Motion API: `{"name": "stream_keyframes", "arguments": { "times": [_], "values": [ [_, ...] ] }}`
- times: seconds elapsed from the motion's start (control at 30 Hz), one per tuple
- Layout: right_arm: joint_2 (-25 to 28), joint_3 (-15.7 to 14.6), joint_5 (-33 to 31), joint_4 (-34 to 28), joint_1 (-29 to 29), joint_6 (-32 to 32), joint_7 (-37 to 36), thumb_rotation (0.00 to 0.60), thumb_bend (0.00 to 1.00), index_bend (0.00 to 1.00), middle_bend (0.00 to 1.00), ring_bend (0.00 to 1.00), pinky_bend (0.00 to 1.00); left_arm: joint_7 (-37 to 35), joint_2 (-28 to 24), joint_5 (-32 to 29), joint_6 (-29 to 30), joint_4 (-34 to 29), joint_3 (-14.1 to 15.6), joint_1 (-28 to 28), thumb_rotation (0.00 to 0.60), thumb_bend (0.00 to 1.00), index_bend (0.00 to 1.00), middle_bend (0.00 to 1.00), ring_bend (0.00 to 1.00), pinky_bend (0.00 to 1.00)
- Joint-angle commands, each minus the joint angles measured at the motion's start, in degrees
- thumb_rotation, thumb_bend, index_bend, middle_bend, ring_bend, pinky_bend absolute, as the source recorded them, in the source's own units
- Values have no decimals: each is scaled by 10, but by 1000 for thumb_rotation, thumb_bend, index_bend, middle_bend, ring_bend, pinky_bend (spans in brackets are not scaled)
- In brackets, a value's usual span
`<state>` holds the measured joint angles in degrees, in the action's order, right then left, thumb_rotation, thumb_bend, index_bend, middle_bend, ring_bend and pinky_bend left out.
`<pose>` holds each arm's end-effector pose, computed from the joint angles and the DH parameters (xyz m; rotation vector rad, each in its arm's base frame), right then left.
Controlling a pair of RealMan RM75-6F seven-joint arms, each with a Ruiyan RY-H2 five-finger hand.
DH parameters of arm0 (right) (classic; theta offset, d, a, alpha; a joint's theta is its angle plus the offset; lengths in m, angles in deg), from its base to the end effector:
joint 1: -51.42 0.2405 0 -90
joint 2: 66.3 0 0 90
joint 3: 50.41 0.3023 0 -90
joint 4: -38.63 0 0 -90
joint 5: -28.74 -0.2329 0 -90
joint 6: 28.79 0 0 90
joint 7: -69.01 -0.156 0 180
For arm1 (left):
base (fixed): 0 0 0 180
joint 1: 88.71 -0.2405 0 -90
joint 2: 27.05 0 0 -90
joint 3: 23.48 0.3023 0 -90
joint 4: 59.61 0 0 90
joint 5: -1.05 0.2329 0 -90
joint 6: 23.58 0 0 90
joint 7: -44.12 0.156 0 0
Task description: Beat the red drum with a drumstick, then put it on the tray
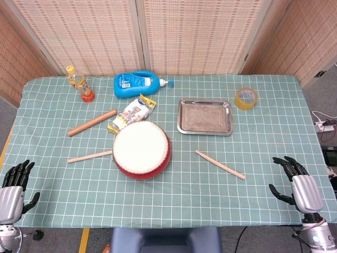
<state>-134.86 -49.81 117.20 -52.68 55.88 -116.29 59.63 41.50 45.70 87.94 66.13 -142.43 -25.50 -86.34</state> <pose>-0.3538 -0.1864 0.1289 1.3370 -1.0615 1.0917 -0.3843 0.1799 0.1263 -1.3213 -0.8962 -0.9439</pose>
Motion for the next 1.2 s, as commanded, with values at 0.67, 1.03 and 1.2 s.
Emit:
{"name": "stream_keyframes", "arguments": {
  "times": [0.67, 1.03, 1.2],
  "values": [
    [-108, 64, -132, -32, 102, 164, 222, 599, 262, 314, 184, 33, 132, -32, 4, 17, -3, 19, 11, -1, 600, 275, 82, 0, 0, 0],
    [-209, 99, -220, 65, 193, 264, 318, 599, 263, 355, 166, 0, 83, -62, 6, 19, -2, 35, 19, -9, 600, 276, 83, 0, 0, 0],
    [-239, 102, -255, 105, 215, 293, 330, 599, 263, 359, 154, 0, 83, -73, 7, 18, -4, 44, 20, -11, 600, 277, 82, 0, 0, 0]
  ]
}}
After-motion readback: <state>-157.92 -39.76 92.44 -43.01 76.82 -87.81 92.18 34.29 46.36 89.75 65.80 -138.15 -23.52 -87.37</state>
